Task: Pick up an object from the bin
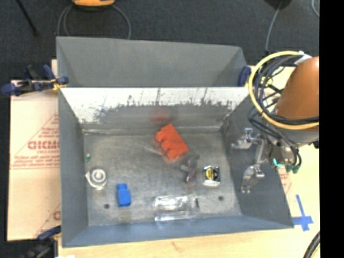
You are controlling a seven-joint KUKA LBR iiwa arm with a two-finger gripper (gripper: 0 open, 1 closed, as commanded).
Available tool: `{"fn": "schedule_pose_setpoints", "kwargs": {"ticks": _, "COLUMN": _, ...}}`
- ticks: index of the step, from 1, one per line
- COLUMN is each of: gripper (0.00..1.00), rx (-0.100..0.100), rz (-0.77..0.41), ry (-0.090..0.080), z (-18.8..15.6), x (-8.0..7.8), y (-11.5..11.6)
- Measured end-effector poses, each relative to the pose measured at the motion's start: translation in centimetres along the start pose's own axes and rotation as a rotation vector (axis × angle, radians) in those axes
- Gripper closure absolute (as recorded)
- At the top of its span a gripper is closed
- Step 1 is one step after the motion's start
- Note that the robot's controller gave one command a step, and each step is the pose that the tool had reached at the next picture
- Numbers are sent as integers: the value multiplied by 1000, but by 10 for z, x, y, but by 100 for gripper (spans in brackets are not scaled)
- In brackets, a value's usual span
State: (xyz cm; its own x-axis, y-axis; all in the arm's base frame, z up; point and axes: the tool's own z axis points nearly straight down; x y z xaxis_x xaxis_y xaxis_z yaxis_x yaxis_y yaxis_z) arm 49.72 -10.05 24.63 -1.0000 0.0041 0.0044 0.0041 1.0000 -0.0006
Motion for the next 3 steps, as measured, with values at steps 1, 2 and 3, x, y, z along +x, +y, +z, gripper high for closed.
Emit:
{"fn": "schedule_pose_setpoints", "kwargs": {"ticks": 1, "gripper": 0, "rx": -1, "rz": -245, "ry": -2, "z": 140, "x": -19, "y": 28}}
{"fn": "schedule_pose_setpoints", "kwargs": {"ticks": 2, "gripper": 0, "rx": 3, "rz": -293, "ry": -11, "z": 164, "x": -64, "y": 10}}
{"fn": "schedule_pose_setpoints", "kwargs": {"ticks": 3, "gripper": 100, "rx": 2, "rz": -296, "ry": -10, "z": 163, "x": -63, "y": 11}}
